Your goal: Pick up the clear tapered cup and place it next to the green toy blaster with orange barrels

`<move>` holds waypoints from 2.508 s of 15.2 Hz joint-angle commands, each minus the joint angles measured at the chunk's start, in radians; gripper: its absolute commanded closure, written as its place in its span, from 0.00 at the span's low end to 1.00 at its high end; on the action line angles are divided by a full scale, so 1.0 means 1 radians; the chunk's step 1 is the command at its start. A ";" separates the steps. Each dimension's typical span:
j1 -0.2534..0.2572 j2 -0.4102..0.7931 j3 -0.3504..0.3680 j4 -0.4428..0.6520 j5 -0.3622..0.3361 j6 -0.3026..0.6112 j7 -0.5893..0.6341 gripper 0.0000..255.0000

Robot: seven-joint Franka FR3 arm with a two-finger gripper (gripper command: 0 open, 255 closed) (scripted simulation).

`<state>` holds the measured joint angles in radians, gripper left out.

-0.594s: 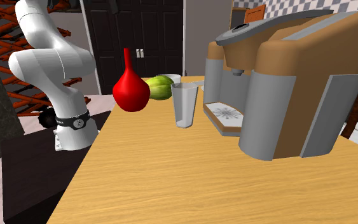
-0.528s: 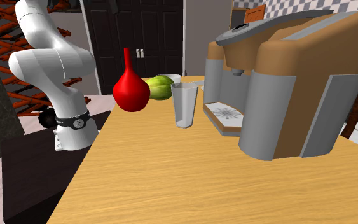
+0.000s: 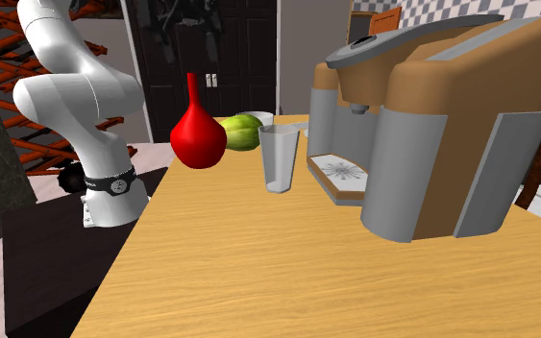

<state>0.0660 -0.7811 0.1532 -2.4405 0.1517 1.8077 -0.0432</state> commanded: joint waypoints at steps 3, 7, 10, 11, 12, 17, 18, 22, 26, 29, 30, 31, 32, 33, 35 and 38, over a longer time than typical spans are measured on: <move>0.034 0.040 0.073 -0.059 0.053 0.090 0.061 0.00; 0.064 0.106 0.144 -0.093 0.101 0.183 0.116 0.00; 0.084 0.170 0.200 -0.106 0.133 0.257 0.157 0.00; 0.090 0.194 0.218 -0.108 0.142 0.282 0.171 0.00; 0.095 0.220 0.237 -0.109 0.150 0.307 0.185 0.00; 0.108 0.317 0.303 -0.111 0.172 0.405 0.232 0.00; 0.108 0.326 0.308 -0.118 0.173 0.421 0.233 0.00; 0.106 0.365 0.325 -0.143 0.175 0.486 0.235 0.00; 0.105 0.382 0.332 -0.153 0.175 0.512 0.237 0.00; 0.105 0.382 0.332 -0.152 0.175 0.512 0.237 0.00; 0.105 0.382 0.332 -0.152 0.175 0.512 0.237 0.00; 0.105 0.382 0.332 -0.152 0.175 0.511 0.237 0.00; 0.105 0.382 0.332 -0.152 0.175 0.511 0.237 1.00; 0.105 0.382 0.332 -0.152 0.175 0.511 0.237 1.00; 0.105 0.382 0.332 -0.152 0.175 0.511 0.237 1.00; 0.105 0.382 0.332 -0.152 0.175 0.511 0.237 1.00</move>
<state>0.1705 -0.4001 0.4840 -2.5917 0.3263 2.3189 0.1939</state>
